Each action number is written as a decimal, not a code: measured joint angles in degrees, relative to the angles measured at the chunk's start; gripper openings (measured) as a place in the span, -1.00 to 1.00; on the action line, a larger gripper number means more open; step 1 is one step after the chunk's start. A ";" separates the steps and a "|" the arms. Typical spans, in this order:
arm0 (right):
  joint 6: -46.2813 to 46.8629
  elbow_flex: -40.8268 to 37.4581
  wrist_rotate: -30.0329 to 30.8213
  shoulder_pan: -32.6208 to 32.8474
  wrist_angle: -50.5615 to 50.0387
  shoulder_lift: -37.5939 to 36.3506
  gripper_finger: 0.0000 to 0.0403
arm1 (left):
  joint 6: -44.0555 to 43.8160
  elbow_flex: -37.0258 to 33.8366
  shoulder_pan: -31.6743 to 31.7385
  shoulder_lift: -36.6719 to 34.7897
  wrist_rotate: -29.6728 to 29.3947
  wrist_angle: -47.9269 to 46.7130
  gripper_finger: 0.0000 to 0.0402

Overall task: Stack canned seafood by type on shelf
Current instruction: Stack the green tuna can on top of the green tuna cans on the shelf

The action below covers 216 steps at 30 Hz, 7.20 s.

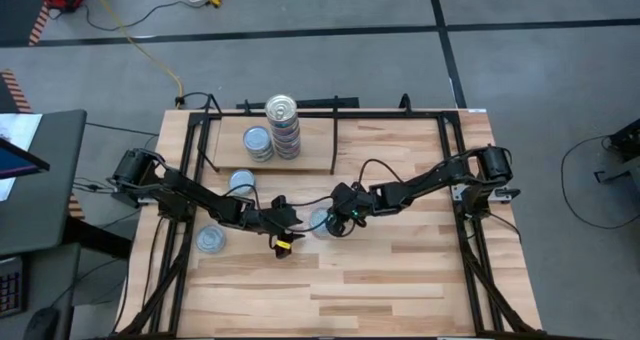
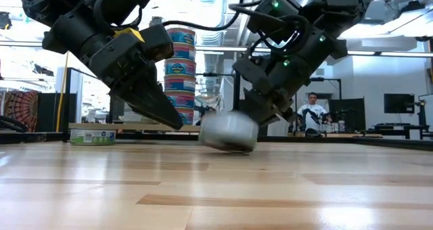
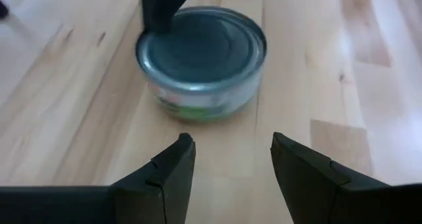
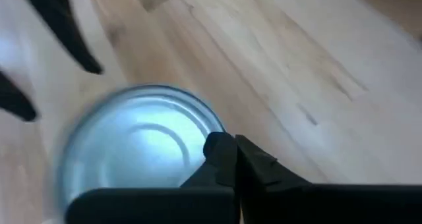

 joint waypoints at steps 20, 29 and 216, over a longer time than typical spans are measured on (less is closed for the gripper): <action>-3.74 -0.32 -0.51 -1.23 -7.97 -1.97 -0.77 | 1.23 0.04 -1.97 -0.02 1.07 0.97 -0.04; -24.13 -0.36 -0.47 2.32 -18.47 -12.88 -0.59 | -0.06 0.04 -1.90 -0.01 -0.83 1.27 -0.04; -52.54 -0.27 -23.10 -20.62 -15.01 -43.32 0.54 | 37.13 22.02 35.13 -41.49 1.76 -65.07 0.34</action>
